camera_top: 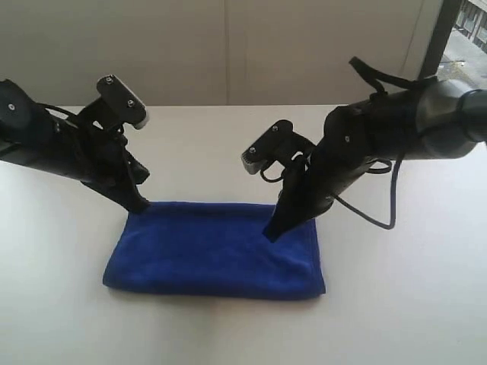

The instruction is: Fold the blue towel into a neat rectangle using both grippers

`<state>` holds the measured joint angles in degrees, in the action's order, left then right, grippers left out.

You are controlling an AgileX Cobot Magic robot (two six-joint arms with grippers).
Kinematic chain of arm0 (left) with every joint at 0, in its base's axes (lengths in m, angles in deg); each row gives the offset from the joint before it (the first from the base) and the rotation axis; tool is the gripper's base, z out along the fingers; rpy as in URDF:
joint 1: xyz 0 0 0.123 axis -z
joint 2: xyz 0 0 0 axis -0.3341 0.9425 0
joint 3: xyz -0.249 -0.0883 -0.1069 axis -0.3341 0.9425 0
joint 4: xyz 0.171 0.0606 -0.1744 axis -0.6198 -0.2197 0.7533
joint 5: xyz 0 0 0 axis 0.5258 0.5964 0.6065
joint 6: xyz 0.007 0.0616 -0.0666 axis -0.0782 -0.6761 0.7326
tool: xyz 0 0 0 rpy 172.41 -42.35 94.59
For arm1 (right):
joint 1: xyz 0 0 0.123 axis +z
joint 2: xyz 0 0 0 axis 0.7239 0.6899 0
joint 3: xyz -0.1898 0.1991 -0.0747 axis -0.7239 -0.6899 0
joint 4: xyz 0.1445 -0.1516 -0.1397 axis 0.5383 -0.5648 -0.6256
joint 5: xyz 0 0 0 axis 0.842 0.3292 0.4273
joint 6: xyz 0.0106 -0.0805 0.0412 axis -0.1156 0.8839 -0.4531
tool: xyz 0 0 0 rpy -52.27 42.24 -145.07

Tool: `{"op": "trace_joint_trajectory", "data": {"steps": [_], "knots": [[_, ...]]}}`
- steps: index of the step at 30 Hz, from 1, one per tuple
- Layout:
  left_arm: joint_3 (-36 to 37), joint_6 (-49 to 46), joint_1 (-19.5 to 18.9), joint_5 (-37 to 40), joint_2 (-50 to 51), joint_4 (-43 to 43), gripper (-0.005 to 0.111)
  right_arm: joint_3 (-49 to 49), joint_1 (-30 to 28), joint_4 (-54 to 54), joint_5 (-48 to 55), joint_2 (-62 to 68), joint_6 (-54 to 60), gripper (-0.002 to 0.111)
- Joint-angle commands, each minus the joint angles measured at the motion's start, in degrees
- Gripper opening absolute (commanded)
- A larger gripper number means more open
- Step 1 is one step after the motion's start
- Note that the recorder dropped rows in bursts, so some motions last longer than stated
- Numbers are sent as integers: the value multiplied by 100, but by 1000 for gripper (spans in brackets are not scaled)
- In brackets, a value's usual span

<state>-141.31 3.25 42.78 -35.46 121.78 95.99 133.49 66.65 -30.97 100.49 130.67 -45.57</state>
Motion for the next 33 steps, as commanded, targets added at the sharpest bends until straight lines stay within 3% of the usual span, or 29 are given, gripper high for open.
{"op": "trace_joint_trajectory", "data": {"steps": [1,12,33], "knots": [[31,51,-33,260,-413,39,0,-3,-34,-54,-339,411,-39,0],[31,65,-33,483,-896,35,0,32,-34,-76,-741,850,-184,0],[31,65,-33,458,-1040,-91,0,123,-34,-76,-202,323,-287,0]]}}
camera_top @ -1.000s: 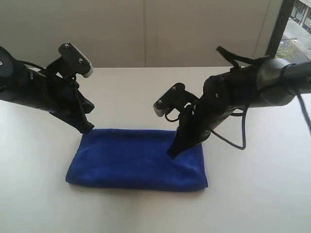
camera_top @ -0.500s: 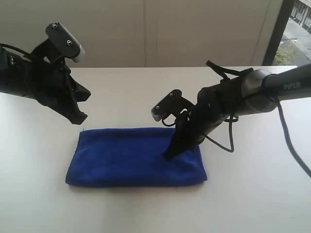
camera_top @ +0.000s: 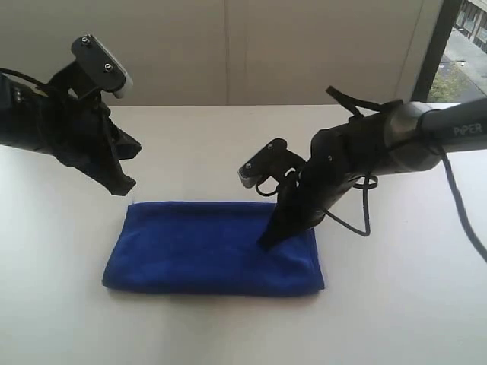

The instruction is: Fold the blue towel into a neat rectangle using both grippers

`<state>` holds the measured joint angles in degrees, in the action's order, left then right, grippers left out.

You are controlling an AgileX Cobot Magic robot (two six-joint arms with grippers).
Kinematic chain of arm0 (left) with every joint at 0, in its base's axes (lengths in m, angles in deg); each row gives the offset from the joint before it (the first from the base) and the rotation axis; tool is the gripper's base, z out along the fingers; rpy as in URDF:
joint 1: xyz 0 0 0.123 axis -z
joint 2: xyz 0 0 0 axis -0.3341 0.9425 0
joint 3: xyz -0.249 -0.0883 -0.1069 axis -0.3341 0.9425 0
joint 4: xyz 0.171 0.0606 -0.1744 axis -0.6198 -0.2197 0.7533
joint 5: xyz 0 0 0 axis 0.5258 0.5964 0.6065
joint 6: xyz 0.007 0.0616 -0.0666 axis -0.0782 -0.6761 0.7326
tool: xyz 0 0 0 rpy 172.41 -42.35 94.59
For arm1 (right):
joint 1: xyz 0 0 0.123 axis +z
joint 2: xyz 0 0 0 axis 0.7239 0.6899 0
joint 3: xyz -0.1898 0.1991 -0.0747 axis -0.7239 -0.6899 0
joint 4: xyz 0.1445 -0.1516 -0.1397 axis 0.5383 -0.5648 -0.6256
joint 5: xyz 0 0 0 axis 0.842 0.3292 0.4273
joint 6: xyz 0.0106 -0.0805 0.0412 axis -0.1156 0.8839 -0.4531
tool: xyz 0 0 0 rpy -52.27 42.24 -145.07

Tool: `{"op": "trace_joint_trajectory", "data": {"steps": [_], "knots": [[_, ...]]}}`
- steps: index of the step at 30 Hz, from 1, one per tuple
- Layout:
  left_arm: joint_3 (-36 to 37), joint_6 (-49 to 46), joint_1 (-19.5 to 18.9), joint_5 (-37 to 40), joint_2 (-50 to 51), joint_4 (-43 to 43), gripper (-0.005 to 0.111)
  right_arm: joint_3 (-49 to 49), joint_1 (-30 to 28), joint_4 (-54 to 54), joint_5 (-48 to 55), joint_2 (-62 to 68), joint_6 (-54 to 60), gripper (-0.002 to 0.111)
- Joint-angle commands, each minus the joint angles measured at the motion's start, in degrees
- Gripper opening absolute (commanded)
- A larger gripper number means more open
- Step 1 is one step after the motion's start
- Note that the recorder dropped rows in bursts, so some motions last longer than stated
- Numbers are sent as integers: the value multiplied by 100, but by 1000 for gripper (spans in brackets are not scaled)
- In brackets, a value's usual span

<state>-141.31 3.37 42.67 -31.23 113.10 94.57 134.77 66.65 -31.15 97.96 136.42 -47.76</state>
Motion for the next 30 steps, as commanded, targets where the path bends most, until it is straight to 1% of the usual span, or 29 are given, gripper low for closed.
{"op": "trace_joint_trajectory", "data": {"steps": [1,6,11,15,19,23,25,27,30], "knots": [[31,53,-22,-1,-249,50,0,-5,-34,-58,61,-353,-76,0],[31,53,-22,-45,-783,50,0,-5,-34,-58,36,-1033,-124,0],[31,78,-22,435,-1415,50,0,-18,-34,-58,450,-1812,-165,0],[31,351,-38,542,-2099,50,0,-18,-34,-142,803,-2556,-362,0],[31,921,-340,815,-2800,-202,0,-61,-34,-579,1065,-3286,-910,0],[124,1709,-852,1425,-3677,-834,0,-432,-34,-725,1101,-4238,-1192,0],[253,1919,-1048,1644,-4120,-894,0,-622,-34,-725,1156,-4776,-1232,0],[392,2041,-1138,1789,-4607,-894,0,-791,-34,-725,1238,-5293,-1375,0],[634,2354,-1172,1983,-5262,-894,0,-1020,-34,-725,1410,-6028,-1469,0]]}}
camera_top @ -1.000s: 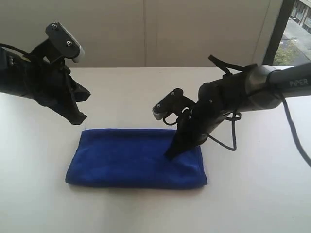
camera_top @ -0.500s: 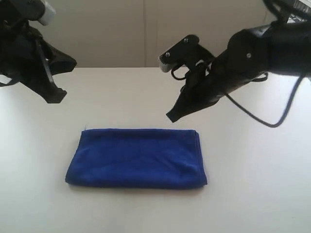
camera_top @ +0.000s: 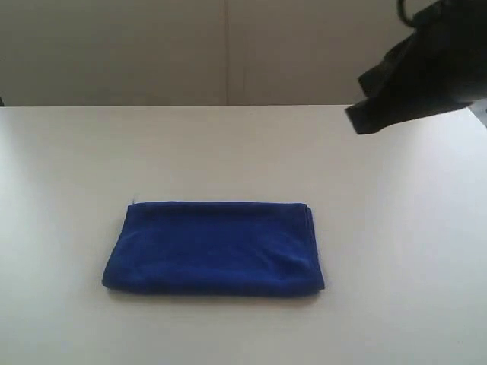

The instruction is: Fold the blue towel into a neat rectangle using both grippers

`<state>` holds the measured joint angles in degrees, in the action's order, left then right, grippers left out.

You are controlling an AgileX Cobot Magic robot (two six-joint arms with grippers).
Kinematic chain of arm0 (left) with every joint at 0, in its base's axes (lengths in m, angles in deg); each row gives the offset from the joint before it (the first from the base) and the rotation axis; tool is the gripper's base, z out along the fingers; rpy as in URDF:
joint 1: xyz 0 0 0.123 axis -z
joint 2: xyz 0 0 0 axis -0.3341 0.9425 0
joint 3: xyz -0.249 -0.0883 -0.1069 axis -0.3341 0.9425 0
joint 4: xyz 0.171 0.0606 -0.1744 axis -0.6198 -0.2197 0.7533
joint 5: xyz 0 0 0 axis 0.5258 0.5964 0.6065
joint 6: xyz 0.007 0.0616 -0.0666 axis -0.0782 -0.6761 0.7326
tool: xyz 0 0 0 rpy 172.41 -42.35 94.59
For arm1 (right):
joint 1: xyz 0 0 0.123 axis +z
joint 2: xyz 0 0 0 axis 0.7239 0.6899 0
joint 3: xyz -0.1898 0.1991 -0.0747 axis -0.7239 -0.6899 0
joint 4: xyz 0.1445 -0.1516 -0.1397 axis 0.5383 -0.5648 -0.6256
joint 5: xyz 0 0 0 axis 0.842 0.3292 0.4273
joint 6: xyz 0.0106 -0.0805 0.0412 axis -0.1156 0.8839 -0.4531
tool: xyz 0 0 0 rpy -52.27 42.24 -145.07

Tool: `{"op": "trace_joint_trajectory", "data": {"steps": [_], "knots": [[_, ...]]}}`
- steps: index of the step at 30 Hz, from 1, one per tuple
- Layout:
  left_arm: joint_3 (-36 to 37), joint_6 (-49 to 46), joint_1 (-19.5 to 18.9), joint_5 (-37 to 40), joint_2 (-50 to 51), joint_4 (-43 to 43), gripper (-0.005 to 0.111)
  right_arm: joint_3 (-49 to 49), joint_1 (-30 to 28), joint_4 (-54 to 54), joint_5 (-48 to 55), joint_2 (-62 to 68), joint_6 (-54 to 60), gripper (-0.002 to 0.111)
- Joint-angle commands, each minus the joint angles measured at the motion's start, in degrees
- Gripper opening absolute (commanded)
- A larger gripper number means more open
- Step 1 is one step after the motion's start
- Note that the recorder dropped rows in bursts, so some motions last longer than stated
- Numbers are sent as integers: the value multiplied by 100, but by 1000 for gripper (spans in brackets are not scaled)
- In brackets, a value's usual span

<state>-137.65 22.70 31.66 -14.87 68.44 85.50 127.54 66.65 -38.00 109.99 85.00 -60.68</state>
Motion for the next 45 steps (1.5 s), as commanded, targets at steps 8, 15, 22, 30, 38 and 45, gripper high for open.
{"op": "trace_joint_trajectory", "data": {"steps": [8,15,22,30,38,45], "knots": [[762,1347,-71,951,-2476,3,0,-837,-34,-40,805,-2777,-471,0],[1375,2112,-71,1202,-3603,-115,0,-1356,-34,-122,1163,-4025,-823,0],[2377,2504,-71,1098,-3862,158,0,-1963,-34,-112,791,-4488,-1123,0],[3552,2464,-71,-326,-3862,851,0,-2490,-34,-100,242,-4467,-1229,0],[4746,2464,-71,-1491,-3862,1091,0,-3231,-34,-100,-754,-4467,-1229,0],[4812,2475,-71,-1497,-3862,1359,0,-3243,-34,-100,-692,-4467,-1229,0]]}}
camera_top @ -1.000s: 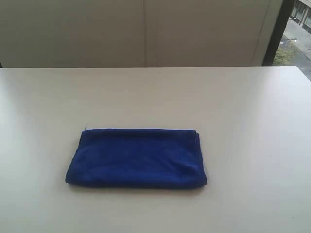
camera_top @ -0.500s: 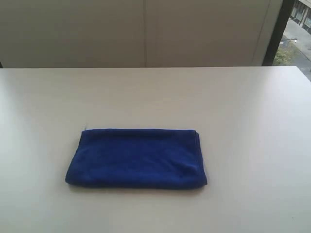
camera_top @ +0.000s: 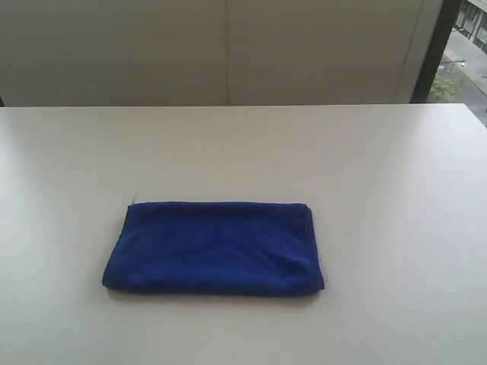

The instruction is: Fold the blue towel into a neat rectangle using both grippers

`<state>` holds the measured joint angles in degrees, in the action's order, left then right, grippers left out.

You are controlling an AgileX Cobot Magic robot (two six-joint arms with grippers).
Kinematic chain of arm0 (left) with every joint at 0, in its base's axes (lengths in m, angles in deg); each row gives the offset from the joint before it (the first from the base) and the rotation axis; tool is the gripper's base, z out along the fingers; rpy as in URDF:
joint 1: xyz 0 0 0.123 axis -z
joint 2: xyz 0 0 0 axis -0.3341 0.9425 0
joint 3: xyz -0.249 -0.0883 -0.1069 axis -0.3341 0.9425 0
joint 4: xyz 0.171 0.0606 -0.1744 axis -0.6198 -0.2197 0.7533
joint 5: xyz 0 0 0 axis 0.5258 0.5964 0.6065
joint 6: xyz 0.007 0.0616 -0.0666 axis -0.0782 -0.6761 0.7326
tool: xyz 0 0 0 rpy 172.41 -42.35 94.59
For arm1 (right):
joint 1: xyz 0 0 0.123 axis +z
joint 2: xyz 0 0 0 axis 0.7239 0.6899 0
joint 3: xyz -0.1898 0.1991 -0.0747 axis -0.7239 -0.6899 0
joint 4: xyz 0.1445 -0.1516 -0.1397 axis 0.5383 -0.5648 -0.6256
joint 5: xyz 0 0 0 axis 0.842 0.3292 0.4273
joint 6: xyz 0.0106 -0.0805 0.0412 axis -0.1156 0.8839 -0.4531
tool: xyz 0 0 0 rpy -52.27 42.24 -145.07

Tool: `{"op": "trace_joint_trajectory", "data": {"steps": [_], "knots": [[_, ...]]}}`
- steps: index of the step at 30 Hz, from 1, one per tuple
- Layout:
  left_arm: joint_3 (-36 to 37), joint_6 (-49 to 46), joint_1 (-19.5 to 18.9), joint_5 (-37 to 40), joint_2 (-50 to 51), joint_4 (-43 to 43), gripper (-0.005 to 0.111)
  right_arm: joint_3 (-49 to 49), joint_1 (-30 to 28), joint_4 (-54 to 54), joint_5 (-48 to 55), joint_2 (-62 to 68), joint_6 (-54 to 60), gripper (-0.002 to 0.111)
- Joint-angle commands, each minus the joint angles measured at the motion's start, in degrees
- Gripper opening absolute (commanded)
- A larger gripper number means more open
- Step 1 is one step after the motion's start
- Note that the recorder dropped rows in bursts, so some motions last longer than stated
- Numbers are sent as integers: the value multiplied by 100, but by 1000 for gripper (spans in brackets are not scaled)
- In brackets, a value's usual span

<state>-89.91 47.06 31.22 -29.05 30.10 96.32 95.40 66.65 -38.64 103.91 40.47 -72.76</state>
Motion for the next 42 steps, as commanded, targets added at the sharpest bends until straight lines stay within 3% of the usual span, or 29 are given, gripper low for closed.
{"op": "trace_joint_trajectory", "data": {"steps": [1,23,27,34,37,42], "knots": [[38,38,-26,-79,-28,276,0,-29,-34,-37,-83,-13,-21,0],[38,12,-26,-79,-28,278,0,-29,-34,-37,-62,-13,-21,0],[38,-481,-26,-79,-28,58,0,-29,-34,-37,-62,-13,-21,0],[38,-507,-26,-79,-28,-93,0,-29,-34,-37,-62,-13,-21,0],[38,197,-26,3,-28,-864,0,-29,-34,-37,-62,-13,-21,0],[51,2554,-26,224,-28,-2962,0,-29,-34,-37,-62,-13,-21,0]]}}
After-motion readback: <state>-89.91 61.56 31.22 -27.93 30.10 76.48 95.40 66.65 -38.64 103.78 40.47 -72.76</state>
